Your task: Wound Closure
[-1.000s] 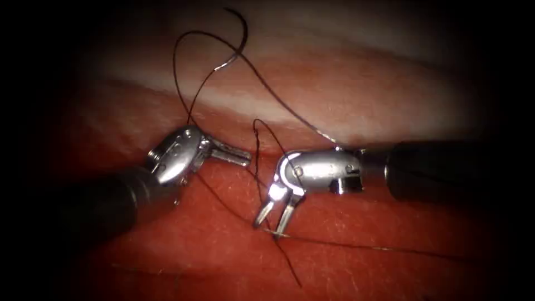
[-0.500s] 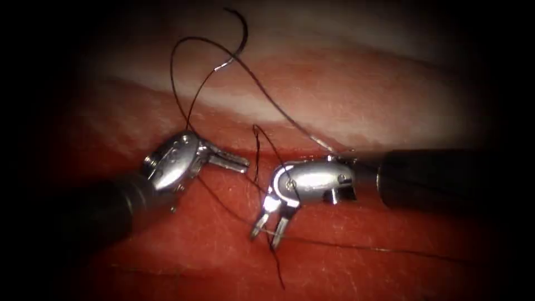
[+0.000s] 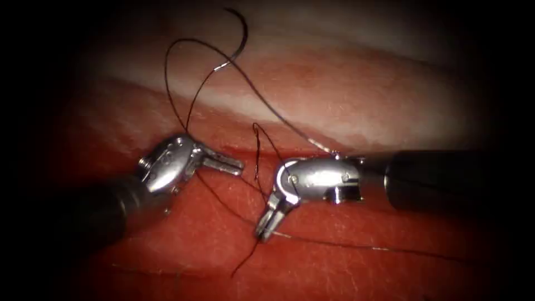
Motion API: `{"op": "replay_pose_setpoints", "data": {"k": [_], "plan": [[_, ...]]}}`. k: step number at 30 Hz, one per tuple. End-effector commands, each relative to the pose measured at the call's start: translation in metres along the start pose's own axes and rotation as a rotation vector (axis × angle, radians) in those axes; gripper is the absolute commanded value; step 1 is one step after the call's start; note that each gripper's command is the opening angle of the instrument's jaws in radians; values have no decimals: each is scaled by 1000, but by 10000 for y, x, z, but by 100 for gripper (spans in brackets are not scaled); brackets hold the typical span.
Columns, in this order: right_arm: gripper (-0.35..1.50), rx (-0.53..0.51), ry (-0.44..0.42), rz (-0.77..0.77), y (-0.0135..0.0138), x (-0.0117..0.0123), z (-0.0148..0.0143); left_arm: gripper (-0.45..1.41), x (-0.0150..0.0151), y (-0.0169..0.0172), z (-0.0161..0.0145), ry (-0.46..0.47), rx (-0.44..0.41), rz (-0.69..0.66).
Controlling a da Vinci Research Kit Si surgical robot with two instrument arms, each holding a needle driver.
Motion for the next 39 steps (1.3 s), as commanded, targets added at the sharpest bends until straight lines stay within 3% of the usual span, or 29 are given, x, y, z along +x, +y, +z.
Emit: {"op": "replay_pose_setpoints", "data": {"k": [1,6,11,18,24,31,39], "plan": [[-35,-40,35,62,11,4,-8,-45,-6,-4,4,-1,-3,-2],[-35,-130,78,278,18,5,-35,-45,-9,3,7,-3,-7,-10],[-35,-208,138,353,25,4,-54,-45,-12,9,8,-5,-13,-19],[-35,-258,348,732,32,1,-83,-45,-27,26,6,-15,-21,-40],[-35,-307,423,899,35,-6,-95,-45,-32,44,10,-20,-32,-49],[-35,-343,521,975,26,6,-107,-45,-23,76,21,-20,-55,-51],[-35,-346,560,977,18,26,-96,-45,-2,108,32,-16,-83,-52]]}}
